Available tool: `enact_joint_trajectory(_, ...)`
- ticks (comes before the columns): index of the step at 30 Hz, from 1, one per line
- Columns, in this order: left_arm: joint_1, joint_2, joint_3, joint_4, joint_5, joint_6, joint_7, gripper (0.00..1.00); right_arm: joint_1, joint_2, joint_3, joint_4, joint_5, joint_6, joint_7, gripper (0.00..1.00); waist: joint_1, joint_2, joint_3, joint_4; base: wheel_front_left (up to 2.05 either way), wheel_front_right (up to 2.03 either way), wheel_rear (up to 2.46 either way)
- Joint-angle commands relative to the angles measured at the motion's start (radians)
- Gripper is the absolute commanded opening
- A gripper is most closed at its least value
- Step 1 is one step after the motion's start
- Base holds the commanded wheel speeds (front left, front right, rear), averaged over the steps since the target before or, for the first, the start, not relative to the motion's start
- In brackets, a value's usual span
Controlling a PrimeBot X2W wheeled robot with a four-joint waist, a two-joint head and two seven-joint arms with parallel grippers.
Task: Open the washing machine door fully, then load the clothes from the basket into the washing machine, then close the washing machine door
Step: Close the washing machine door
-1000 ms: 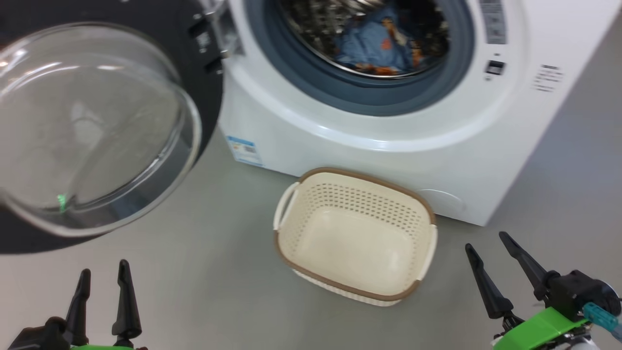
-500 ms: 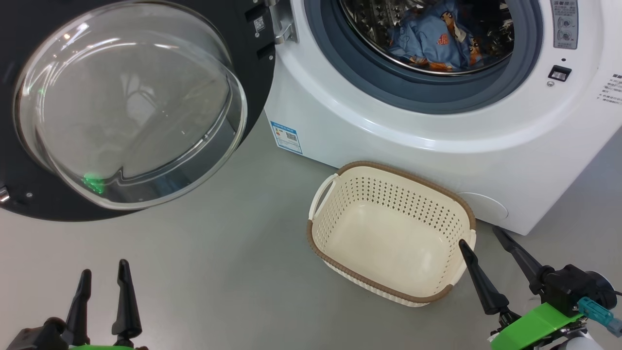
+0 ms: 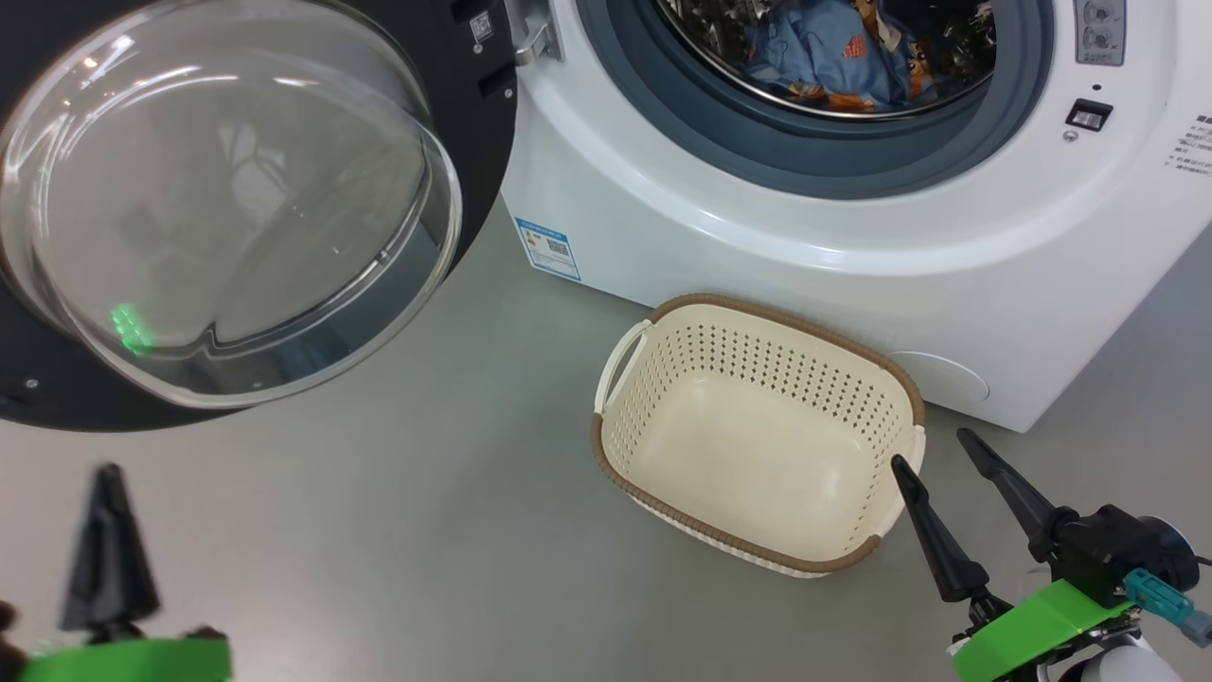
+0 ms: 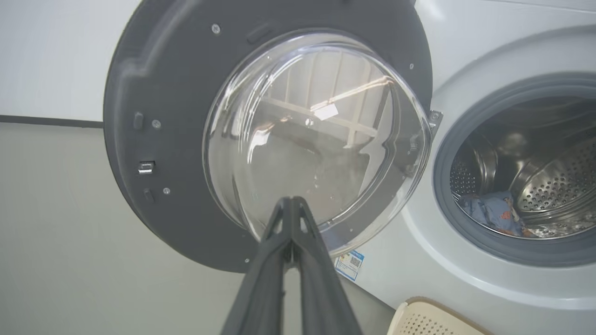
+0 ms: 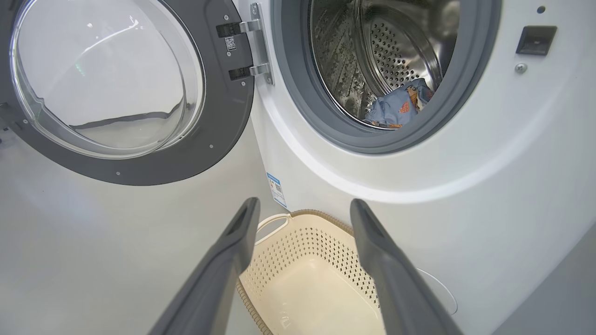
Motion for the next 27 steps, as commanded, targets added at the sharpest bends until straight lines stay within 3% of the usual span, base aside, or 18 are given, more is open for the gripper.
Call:
enact_joint_trajectory(1, -0.059, 0.02, 0.079, -0.064, -0.001, -0.006, -0.006, 0.0, -0.012, -0.003, 0.018, -0.024, 0.0, 0.002, -0.005, 1.0, 0.0, -0.0001, 0.012, -0.001, 0.0, 0.0, 0.0)
enact_joint_trajectory(4, -0.112, 0.031, 0.149, -0.126, 0.038, -0.015, -0.006, 0.0, -0.01, 0.004, 0.019, -0.025, -0.002, 0.002, -0.005, 1.0, 0.0, -0.0001, 0.025, -0.002, 0.0, 0.0, 0.0)
enact_joint_trajectory(7, -0.19, 0.098, 0.19, -0.161, -0.004, -0.018, -0.006, 0.0, -0.014, 0.006, 0.022, -0.025, -0.003, 0.002, -0.005, 1.0, 0.0, -0.0001, 0.043, -0.003, 0.0, 0.0, 0.0)
enact_joint_trajectory(10, -0.288, 0.199, 0.223, -0.154, -0.146, -0.018, -0.006, 0.0, -0.023, 0.005, 0.023, -0.027, -0.005, 0.002, -0.005, 1.0, 0.0, -0.0001, 0.063, -0.004, 0.0, 0.0, 0.0)
enact_joint_trajectory(12, -0.345, 0.302, 0.245, -0.116, -0.187, -0.018, -0.006, 0.0, -0.028, 0.004, 0.026, -0.028, -0.006, 0.002, -0.005, 1.0, 0.0, -0.0001, 0.072, -0.007, 0.0, 0.0, 0.0)
enact_joint_trajectory(20, -0.561, 0.529, 0.291, 0.201, -0.492, -0.018, 0.009, 0.0, -0.038, -0.004, 0.031, -0.029, -0.002, 0.002, -0.005, 1.0, 0.0, -0.0001, 0.087, -0.015, 0.0, 0.0, 0.0)
enact_joint_trajectory(24, -0.673, 0.616, 0.27, 0.387, -0.664, -0.018, 0.112, 0.0, -0.04, -0.011, 0.036, -0.029, -0.003, 0.002, -0.005, 1.0, 0.0, -0.0001, 0.103, -0.014, 0.0, 0.0, 0.0)
enact_joint_trajectory(25, -0.728, 0.665, 0.256, 0.479, -0.717, -0.018, 0.169, 0.0, -0.044, -0.017, 0.041, -0.031, -0.004, 0.002, -0.005, 1.0, 0.0, -0.0001, 0.114, -0.017, 0.0, 0.0, 0.0)
enact_joint_trajectory(27, -0.779, 0.692, 0.235, 0.558, -0.773, -0.018, 0.241, 0.0, -0.051, -0.025, 0.046, -0.033, -0.004, 0.002, -0.005, 1.0, 0.0, -0.0001, 0.126, -0.021, 0.0, 0.0, 0.0)
